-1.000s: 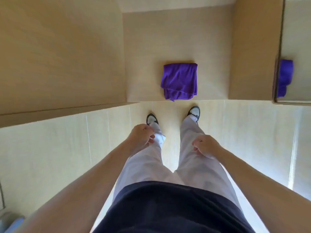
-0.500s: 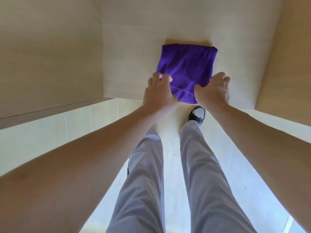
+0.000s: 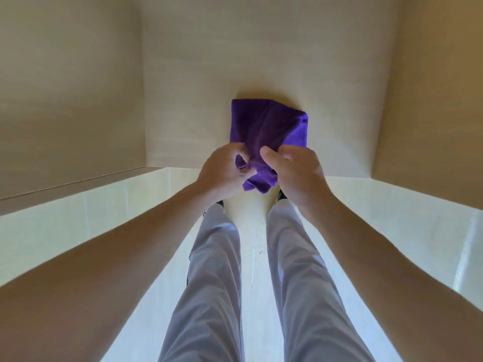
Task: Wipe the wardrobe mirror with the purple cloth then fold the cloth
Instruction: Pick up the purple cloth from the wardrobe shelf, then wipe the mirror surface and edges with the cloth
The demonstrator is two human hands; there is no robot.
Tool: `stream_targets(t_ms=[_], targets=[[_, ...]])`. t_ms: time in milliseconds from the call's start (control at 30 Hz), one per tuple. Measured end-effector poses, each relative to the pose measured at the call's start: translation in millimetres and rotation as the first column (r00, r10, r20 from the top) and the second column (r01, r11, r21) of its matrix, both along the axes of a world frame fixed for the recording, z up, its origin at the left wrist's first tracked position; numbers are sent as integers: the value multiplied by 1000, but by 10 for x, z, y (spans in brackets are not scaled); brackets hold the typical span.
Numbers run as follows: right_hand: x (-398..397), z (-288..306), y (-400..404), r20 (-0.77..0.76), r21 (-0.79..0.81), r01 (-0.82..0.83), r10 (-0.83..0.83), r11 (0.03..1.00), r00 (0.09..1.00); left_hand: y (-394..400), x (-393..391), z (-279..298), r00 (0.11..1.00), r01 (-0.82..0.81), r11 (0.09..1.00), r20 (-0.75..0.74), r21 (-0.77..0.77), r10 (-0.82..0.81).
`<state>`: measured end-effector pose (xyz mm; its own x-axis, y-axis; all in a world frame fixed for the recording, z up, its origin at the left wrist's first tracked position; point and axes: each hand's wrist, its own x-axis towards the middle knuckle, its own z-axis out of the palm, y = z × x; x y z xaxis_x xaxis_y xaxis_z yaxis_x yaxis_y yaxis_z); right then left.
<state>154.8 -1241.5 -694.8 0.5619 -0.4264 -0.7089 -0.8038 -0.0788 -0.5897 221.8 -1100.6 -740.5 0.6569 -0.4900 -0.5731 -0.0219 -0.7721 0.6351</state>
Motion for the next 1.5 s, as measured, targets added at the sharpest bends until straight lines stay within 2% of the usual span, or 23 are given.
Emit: stream_targets(t_ms=[100, 200, 300, 367, 467, 567, 633, 700, 800, 833, 900, 967, 1000, 1033, 1133, 1233, 1333, 1400, 1433, 1467, 1500], targets=[[-19, 249, -23, 13, 92, 119, -121, 989, 993, 75, -41, 329, 978, -204, 977, -66, -61, 200], [-64, 551, -104, 44, 99, 247, -252, 964, 967, 143, -18, 789, 946, -314, 934, -144, -168, 292], [-92, 927, -159, 105, 152, 312, -329, 938, 939, 177, 62, 1344, 929, -300, 915, -299, -270, 217], [-117, 1194, -174, 134, 170, 338, -361, 926, 923, 196, 174, 1722, 944, -225, 936, -299, -271, 140], [-181, 1537, -116, 130, 137, 292, -310, 946, 942, 314, 373, 2271, 958, -214, 937, -248, -276, 146], [-264, 1860, 44, 135, 49, 181, -186, 982, 973, 541, 507, 2740, 961, -275, 909, -129, -313, 246], [-346, 2040, 91, 169, -21, 90, -86, 996, 982, 642, 486, 2973, 937, -348, 876, -112, -335, 330], [-428, 2197, 139, 195, -86, 33, -16, 996, 981, 729, 397, 3148, 878, -478, 819, -159, -316, 451], [-572, 2388, 244, 198, -183, -15, 52, 983, 979, 868, 286, 3390, 662, -740, 636, -410, -219, 628], [-631, 2438, 263, 194, -197, -9, 49, 980, 980, 904, 272, 3476, 581, -784, 600, -531, -162, 617], [-736, 2538, 317, 181, -190, 37, -2, 981, 984, 992, 306, 3696, 456, -796, 597, -748, -99, 483], [-823, 2652, 389, 177, -183, 93, -61, 979, 982, 1023, 358, 3958, 355, -838, 532, -861, -121, 364], [-862, 2717, 436, 190, -177, 118, -84, 977, 978, 1012, 375, 4094, 339, -854, 498, -888, -152, 310], [-902, 2786, 493, 216, -171, 137, -99, 976, 971, 984, 378, 4232, 347, -850, 493, -902, -187, 257], [-985, 3040, 674, 348, -170, 131, -65, 977, 935, 765, 243, 4659, 419, -761, 567, -906, -313, 61], [-993, 3317, 781, 472, -147, -14, 82, 989, 878, 400, -30, 5040, 464, -746, 574, -882, -338, 84], [-1001, 3577, 748, 454, -102, -93, 129, 990, 882, 21, -394, 5236, 517, -757, 558, -834, -340, 194], [-1061, 3728, 673, 471, 9, -9, 4, 1000, 882, -168, -546, 5364, 465, -802, 491, -872, -341, 154], [-1120, 3799, 627, 491, 47, 48, -65, 998, 869, -217, -577, 5440, 470, -807, 449, -878, -385, 92], [-1182, 3869, 579, 516, 83, 111, -138, 990, 845, -243, -580, 5508, 517, -791, 406, -855, -458, 43], [-1233, 3925, 526, 524, 123, 172, -211, 977, 825, -269, -559, 5548, 609, -730, 420, -792, -539, 43]])
